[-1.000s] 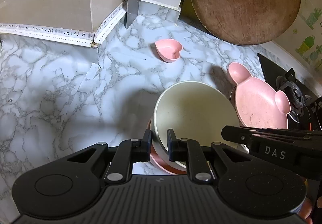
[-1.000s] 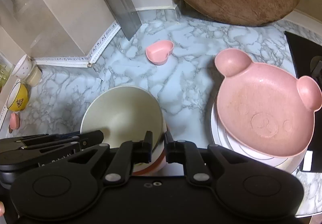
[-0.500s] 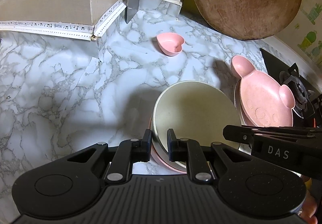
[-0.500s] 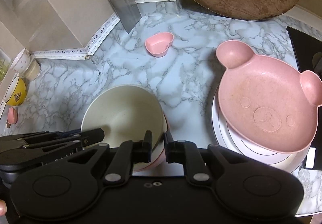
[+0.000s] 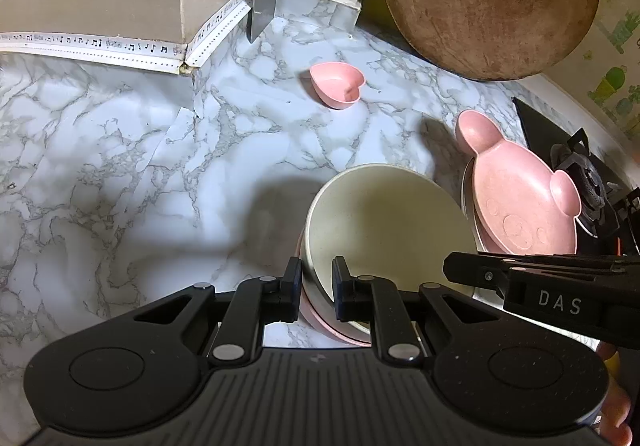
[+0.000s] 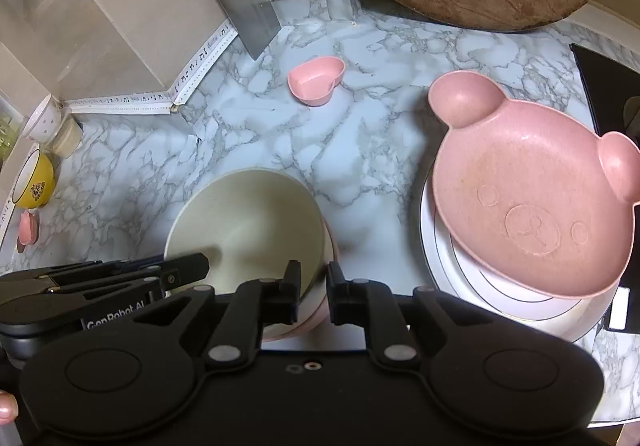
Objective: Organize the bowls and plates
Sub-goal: 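Lower the cream bowl into the pink bowl and open both tools, then move both tools toward the small pink heart-shaped dish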
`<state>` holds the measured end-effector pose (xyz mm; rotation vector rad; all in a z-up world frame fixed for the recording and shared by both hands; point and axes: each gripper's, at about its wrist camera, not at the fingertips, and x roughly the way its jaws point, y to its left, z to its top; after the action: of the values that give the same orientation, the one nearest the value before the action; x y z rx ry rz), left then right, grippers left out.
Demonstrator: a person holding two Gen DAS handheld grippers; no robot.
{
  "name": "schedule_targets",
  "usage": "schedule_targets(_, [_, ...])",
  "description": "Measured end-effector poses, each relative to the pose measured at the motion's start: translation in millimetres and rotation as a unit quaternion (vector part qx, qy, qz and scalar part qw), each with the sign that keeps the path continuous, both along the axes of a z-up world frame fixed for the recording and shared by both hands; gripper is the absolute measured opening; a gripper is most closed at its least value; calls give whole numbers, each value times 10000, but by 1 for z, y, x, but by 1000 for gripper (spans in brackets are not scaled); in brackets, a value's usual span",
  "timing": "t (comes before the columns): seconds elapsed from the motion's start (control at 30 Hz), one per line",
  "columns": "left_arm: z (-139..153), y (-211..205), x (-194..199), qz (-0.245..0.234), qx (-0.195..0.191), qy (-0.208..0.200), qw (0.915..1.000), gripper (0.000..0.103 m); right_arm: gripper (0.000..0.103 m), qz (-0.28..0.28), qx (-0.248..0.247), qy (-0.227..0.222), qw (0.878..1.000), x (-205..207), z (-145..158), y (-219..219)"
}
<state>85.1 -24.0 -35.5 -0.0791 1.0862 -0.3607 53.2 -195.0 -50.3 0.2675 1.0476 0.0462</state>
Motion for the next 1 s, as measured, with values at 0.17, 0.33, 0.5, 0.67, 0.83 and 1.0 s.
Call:
schedule_targets(0.17, [11, 4, -3, -25, -17, -265, 9996, 15, 14, 14, -65, -186, 9998, -4, 11, -2])
schedule_targets(0.33, [22, 6, -4, -85, -27, -422, 9991, 15, 14, 48, -52, -259, 9996, -5, 19, -4])
schedule_targets(0.5, [33, 8, -3, -103, -46, -571, 9983, 15, 14, 141, -73, -403, 9991, -7, 28, -5])
schedule_targets(0.67, [42, 7, -1, -110, -54, -755, 9971, 15, 15, 398, -105, -657, 9970, -7, 40, -3])
schedule_targets(0.83, [51, 4, 2, -150, -74, -950, 9953, 29, 15, 635, -169, -981, 9930, -7, 52, 0])
schedule_targets(1.0, [60, 1, 4, -132, -89, -1228, 9923, 65, 15, 745, -105, -1142, 9906, -1, 59, -4])
